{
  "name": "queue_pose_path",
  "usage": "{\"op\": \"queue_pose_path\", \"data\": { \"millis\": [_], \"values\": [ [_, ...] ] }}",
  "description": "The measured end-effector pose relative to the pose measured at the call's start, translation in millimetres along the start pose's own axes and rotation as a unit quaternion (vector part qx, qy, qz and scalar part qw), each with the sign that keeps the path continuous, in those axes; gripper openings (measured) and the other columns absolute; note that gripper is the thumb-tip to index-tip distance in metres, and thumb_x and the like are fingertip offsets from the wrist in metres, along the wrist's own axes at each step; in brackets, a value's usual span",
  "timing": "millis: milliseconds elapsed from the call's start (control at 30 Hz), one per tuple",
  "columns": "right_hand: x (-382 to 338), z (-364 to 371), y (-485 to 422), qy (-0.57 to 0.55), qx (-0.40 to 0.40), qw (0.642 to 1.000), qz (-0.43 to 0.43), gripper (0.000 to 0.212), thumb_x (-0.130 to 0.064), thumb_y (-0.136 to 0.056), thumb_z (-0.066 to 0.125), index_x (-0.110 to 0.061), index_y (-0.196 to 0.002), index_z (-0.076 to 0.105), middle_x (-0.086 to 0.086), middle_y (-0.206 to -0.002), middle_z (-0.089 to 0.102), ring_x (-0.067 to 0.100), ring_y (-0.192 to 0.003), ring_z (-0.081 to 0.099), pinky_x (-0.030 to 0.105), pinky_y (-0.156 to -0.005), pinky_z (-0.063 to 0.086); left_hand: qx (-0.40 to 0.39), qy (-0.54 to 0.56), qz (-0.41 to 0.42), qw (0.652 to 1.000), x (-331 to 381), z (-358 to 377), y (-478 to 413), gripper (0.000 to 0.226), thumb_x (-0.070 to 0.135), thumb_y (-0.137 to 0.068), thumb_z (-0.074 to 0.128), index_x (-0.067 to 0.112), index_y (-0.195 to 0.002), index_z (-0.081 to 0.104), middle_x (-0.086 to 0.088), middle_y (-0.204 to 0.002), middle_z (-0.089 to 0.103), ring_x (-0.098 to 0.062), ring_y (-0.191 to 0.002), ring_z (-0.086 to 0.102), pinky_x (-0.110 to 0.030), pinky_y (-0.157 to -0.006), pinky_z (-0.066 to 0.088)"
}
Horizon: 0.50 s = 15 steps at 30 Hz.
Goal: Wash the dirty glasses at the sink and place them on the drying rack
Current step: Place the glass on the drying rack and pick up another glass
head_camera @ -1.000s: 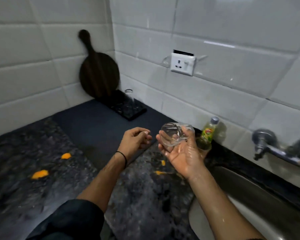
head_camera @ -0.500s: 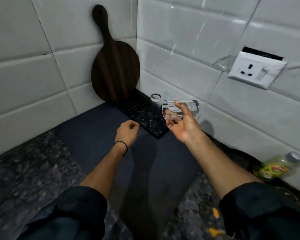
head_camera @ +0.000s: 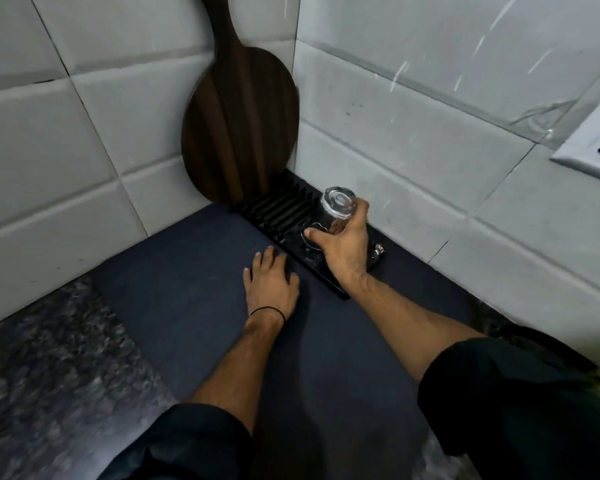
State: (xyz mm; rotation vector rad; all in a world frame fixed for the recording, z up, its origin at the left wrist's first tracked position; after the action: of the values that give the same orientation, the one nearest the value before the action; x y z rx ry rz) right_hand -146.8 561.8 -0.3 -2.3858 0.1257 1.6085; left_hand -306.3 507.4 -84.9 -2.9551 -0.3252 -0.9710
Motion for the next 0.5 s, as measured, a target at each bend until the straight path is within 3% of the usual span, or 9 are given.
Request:
{"op": "queue_pose_path", "data": {
  "millis": [100,167,267,500],
  "values": [
    [8.9,14.1,-1.9,0.044,-0.012,0.999,-0.002,0.088,-0.020,-0.062,0.092,-0.027,-0.132,0.039,0.003,-0.124,0.059,0.018,-0.110,0.061,0.032,-0.093,0.051,-0.024,-0.039,-0.006,0.999,-3.5,14.4,1.4,0.059,0.038,-0.102,0.040,0.022,-0.157,0.024,-0.002,-0.167,0.008,-0.023,-0.154,0.001,-0.049,-0.121,-0.002],
    [14.1,22.3,-2.2,0.064,-0.015,0.998,-0.009,0.090,-0.020,-0.062,0.093,-0.028,-0.133,0.039,0.003,-0.123,0.060,0.019,-0.111,0.061,0.038,-0.098,0.051,-0.027,-0.043,-0.005,0.999,-5.3,19.2,2.5,0.060,0.038,-0.103,0.035,0.023,-0.159,0.017,-0.001,-0.168,0.002,-0.022,-0.154,-0.004,-0.047,-0.121,-0.007],
    [18.4,30.2,-0.2,0.090,-0.013,0.996,-0.018,0.089,-0.019,-0.063,0.093,-0.026,-0.134,0.040,0.004,-0.121,0.060,0.021,-0.112,0.060,0.045,-0.100,0.051,-0.038,-0.028,-0.006,0.999,-8.5,22.6,0.1,0.061,0.038,-0.103,0.036,0.024,-0.159,0.016,0.000,-0.168,-0.001,-0.021,-0.154,-0.007,-0.047,-0.120,-0.009],
    [21.1,37.5,-0.1,0.095,-0.021,0.995,-0.021,0.088,-0.016,-0.069,0.090,-0.029,-0.134,0.033,0.003,-0.128,0.060,0.020,-0.119,0.059,0.040,-0.104,0.049,-0.060,-0.022,0.005,0.998,-10.1,24.8,-2.0,0.061,0.037,-0.104,0.038,0.025,-0.159,0.016,-0.001,-0.168,-0.004,-0.022,-0.153,-0.011,-0.048,-0.120,-0.011]
  ]
}}
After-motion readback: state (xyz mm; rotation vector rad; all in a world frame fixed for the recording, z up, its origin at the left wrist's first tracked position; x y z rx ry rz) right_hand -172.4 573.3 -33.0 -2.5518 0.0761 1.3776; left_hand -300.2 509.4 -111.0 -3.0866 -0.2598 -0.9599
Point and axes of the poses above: each hand's wrist, its own y-axis away from the middle knuckle, its own z-axis out of the palm, x = y × z, the point moved 10 cm from there along -y, towards the middle knuckle
